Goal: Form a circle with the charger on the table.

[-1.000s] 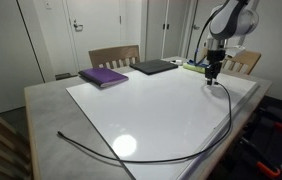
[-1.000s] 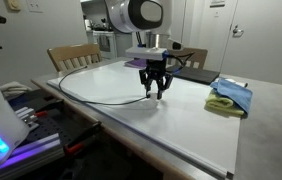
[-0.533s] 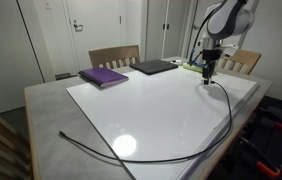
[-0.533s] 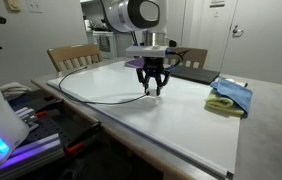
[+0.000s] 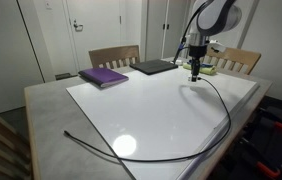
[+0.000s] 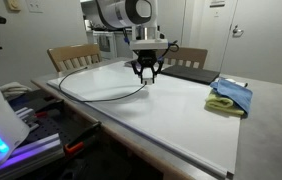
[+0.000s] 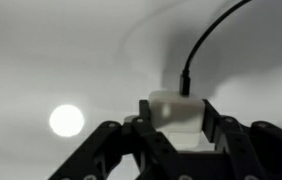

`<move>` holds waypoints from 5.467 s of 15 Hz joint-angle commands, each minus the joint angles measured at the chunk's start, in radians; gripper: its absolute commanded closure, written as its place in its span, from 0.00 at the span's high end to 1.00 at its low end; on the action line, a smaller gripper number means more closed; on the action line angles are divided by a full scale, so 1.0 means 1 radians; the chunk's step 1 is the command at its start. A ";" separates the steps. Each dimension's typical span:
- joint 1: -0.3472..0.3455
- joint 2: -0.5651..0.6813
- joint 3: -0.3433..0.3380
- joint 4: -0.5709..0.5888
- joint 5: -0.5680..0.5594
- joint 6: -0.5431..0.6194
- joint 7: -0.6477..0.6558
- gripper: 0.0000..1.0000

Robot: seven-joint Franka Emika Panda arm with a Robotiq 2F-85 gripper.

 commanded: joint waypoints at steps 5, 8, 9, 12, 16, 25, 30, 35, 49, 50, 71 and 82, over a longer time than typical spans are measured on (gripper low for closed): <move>0.015 0.002 0.029 0.007 0.035 -0.001 -0.104 0.51; 0.011 -0.003 0.038 -0.003 0.032 0.000 -0.142 0.26; 0.011 -0.006 0.047 -0.013 0.026 0.003 -0.171 0.26; 0.060 -0.008 0.045 -0.059 -0.068 0.020 -0.229 0.26; 0.098 0.001 0.083 -0.096 -0.108 0.027 -0.323 0.26; 0.139 0.004 0.120 -0.101 -0.079 0.004 -0.452 0.51; 0.180 0.001 0.086 -0.100 -0.191 0.072 -0.444 0.26; 0.176 0.007 0.124 -0.094 -0.258 0.126 -0.624 0.26; 0.112 0.010 0.312 -0.204 -0.078 0.220 -1.264 0.26; 0.122 0.004 0.300 -0.201 -0.078 0.216 -1.269 0.76; 0.303 -0.062 0.167 -0.087 -0.097 0.003 -0.625 1.00; 0.414 0.015 0.163 -0.070 -0.120 0.040 -0.132 1.00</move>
